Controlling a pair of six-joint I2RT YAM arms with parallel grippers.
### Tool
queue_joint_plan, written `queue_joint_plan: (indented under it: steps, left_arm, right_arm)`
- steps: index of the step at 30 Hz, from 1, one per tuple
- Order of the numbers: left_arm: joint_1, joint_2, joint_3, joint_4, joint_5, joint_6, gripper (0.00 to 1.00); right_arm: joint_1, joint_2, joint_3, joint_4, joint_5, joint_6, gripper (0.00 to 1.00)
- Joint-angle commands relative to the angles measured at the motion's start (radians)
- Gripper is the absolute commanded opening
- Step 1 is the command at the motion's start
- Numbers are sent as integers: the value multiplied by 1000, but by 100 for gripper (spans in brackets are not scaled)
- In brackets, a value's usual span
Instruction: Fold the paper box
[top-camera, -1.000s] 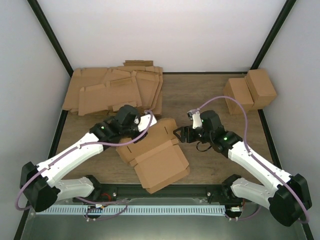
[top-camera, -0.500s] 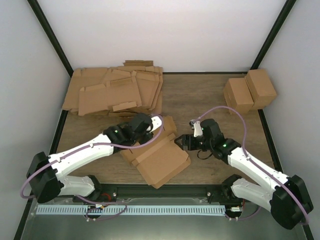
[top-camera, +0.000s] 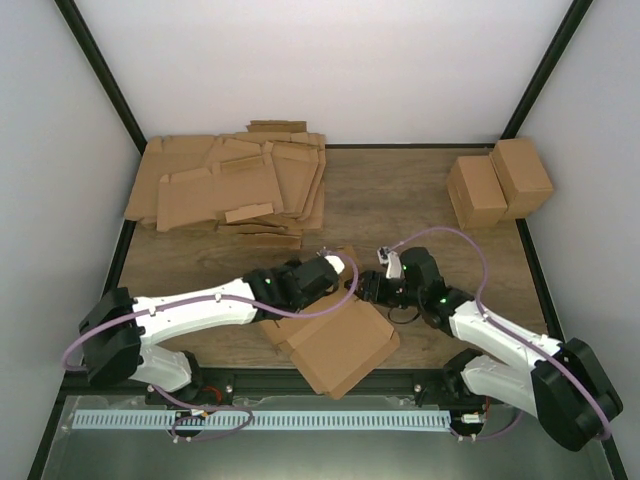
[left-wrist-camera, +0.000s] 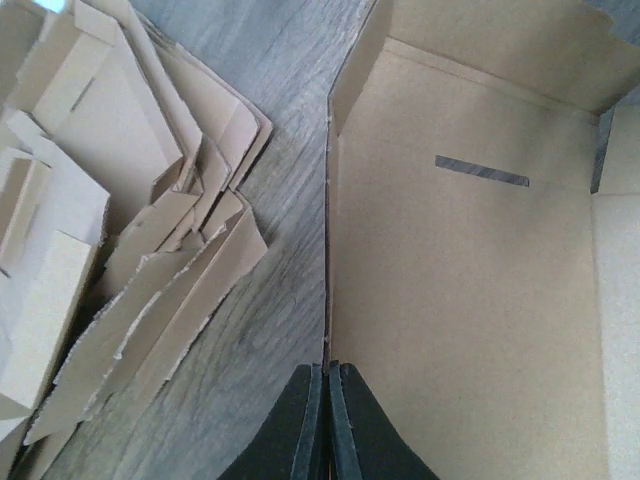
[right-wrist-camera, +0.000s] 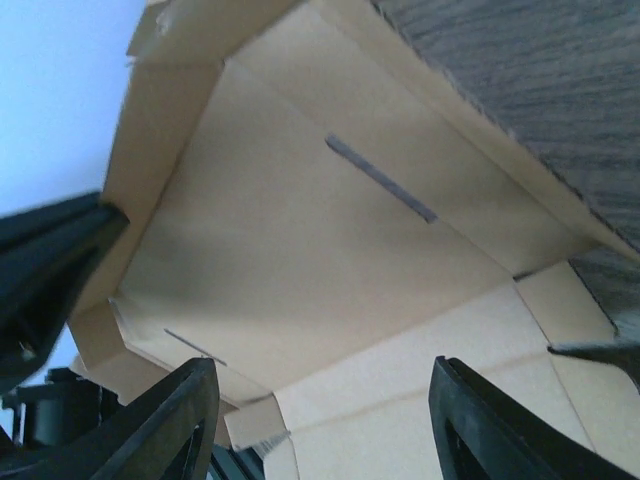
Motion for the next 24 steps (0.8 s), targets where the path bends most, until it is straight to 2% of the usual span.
queue_joint_plan:
  steps: [1,10,19,24]
  left_arm:
    - [-64,25,27,-5,-166,-31,4]
    - [-74,32,63,-35,-244,12,4]
    - [-72,46,117,-12,-270,195,4]
    - [-73,71,121,-23,-249,167,4]
  right_arm:
    - [-3,-14,2,101,59,58,60]
    - [-2,22,14,5,46,40,58]
    - [-2,45,-52,23,13,17,58]
    - [-2,84,-87,55,11,8,54]
